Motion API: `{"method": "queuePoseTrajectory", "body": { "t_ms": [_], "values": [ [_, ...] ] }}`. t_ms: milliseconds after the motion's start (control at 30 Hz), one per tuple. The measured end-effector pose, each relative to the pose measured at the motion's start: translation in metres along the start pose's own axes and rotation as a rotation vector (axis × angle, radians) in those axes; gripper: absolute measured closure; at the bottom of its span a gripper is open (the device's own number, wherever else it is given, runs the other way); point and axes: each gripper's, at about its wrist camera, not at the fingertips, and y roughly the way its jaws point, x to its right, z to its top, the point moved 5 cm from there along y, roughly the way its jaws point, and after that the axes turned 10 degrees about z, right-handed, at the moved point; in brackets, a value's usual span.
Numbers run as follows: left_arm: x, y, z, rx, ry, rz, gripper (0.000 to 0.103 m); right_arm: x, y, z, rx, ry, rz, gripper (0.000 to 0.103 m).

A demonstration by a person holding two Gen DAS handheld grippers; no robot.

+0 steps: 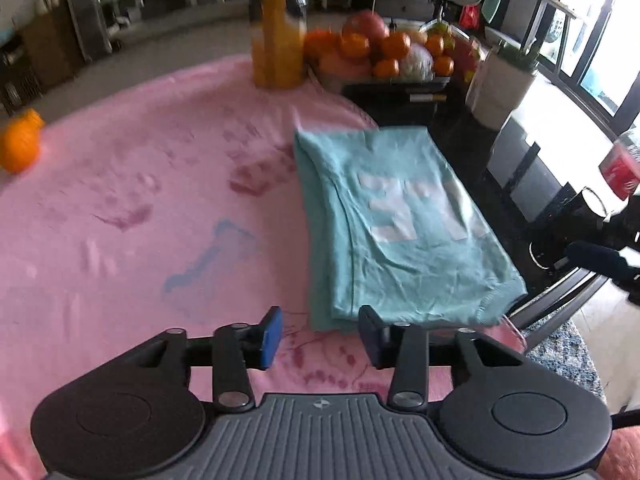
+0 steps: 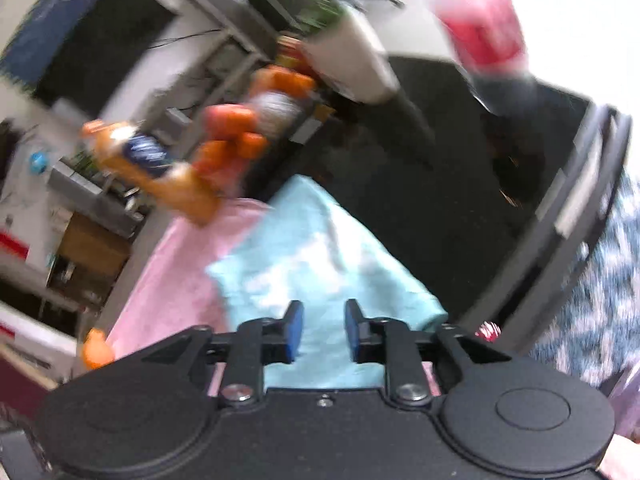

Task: Fold clothes

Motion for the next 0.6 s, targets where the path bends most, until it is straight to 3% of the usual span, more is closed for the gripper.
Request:
{"method": "queuePoseTrajectory", "body": {
  "t_ms": [33, 100, 200, 300, 400, 600],
  "values": [
    [-0.003, -0.01, -0.001, 0.012, 0.002, 0.001, 0.055, -0.016, -0.01, -0.002, 0.001, -0.044, -0.006, 0.062],
    [-0.009, -0.03, -0.003, 0.035, 0.006, 0.003, 0.048, -0.042, -0.029, -0.008, -0.003, -0.122, -0.013, 0.038],
    [-0.018, -0.057, -0.008, 0.065, 0.003, -0.014, 0.031, -0.073, -0.057, -0.022, -0.013, -0.211, -0.017, 0.024],
    [-0.022, -0.074, -0.017, 0.086, 0.005, -0.046, 0.028, -0.091, -0.078, -0.035, -0.004, -0.27, -0.042, 0.01],
    [-0.027, -0.085, -0.022, 0.102, 0.006, -0.064, 0.015, -0.104, -0.093, -0.047, -0.007, -0.325, -0.075, 0.001],
    [-0.032, -0.093, -0.029, 0.116, -0.008, -0.068, 0.014, -0.116, -0.103, -0.063, -0.047, -0.436, -0.197, 0.0]
  ]
}}
